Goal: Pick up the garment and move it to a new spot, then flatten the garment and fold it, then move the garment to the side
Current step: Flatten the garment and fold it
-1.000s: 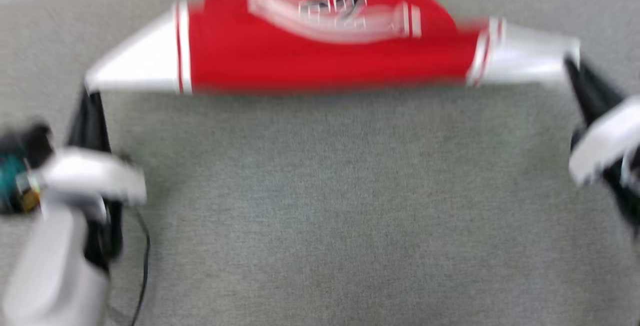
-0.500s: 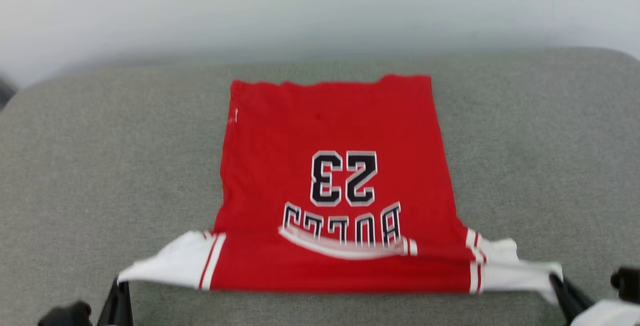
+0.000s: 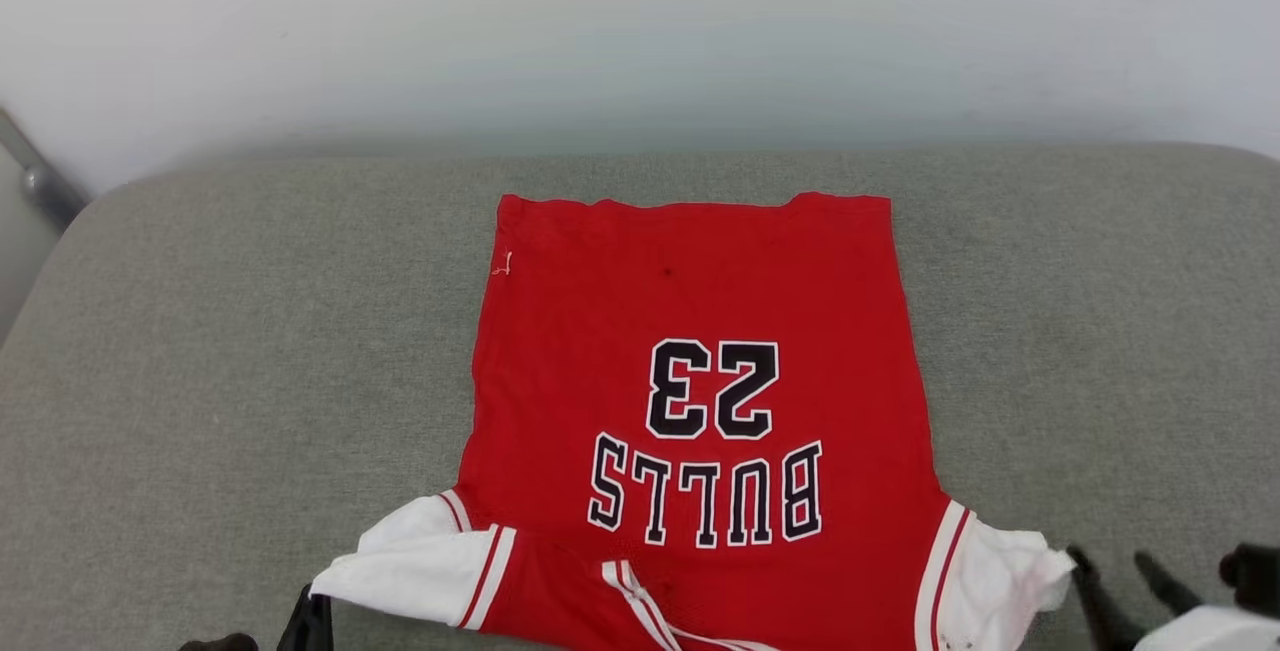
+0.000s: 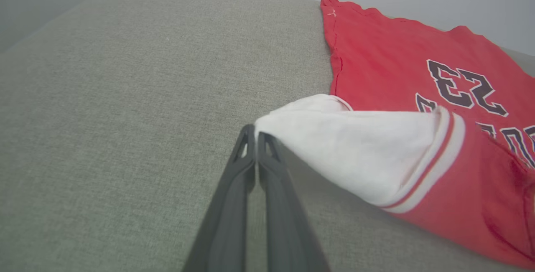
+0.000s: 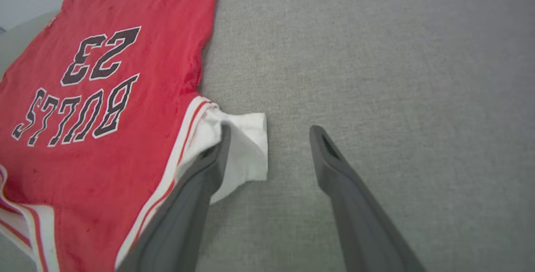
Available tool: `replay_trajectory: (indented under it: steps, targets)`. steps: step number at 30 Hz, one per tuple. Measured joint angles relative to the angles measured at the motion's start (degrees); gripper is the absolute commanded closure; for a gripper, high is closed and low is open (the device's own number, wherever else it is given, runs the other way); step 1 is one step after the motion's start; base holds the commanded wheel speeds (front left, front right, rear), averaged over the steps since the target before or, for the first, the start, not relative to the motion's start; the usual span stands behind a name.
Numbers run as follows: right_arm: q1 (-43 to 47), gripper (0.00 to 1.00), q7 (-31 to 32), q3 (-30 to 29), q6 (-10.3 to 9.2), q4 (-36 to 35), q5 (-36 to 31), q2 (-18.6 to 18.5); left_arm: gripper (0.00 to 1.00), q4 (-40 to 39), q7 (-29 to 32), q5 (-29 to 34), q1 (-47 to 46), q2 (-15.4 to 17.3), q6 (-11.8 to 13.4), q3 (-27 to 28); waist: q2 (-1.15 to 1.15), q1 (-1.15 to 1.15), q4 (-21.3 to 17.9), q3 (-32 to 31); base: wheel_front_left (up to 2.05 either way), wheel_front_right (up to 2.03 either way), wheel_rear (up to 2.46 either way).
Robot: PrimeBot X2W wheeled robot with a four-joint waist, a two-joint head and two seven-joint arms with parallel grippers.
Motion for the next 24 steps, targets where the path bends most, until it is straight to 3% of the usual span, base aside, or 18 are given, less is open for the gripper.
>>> replay_trajectory:
  steps: [6,12,18,24]
  targets:
    - [-13.4,0.00,-0.8,-4.7,-0.01,3.0,0.5,0.1,1.00,-0.9,-1.1,1.0,-3.3,0.1,-1.0,-0.7,0.00,0.02,1.0,2.2,0.00,0.00,0.00]
    - [-30.9,0.00,4.9,-6.8,-0.02,13.9,1.6,-2.7,1.00,-3.2,-2.3,2.6,-9.0,-1.0,-2.6,-2.6,0.00,0.02,3.6,6.6,0.00,0.00,0.00]
    - [-47.7,0.00,14.7,-5.7,-0.01,22.9,2.3,-7.6,1.00,-4.5,-3.5,4.3,-15.3,-3.0,-5.0,-4.6,0.00,0.03,7.5,12.9,0.00,0.00,0.00]
    - [-60.7,0.00,26.5,-4.4,-0.01,28.7,-0.2,-9.7,1.00,-6.3,-4.3,6.3,-19.9,-4.4,-7.5,-6.4,0.00,0.03,11.4,19.2,0.00,0.00,0.00]
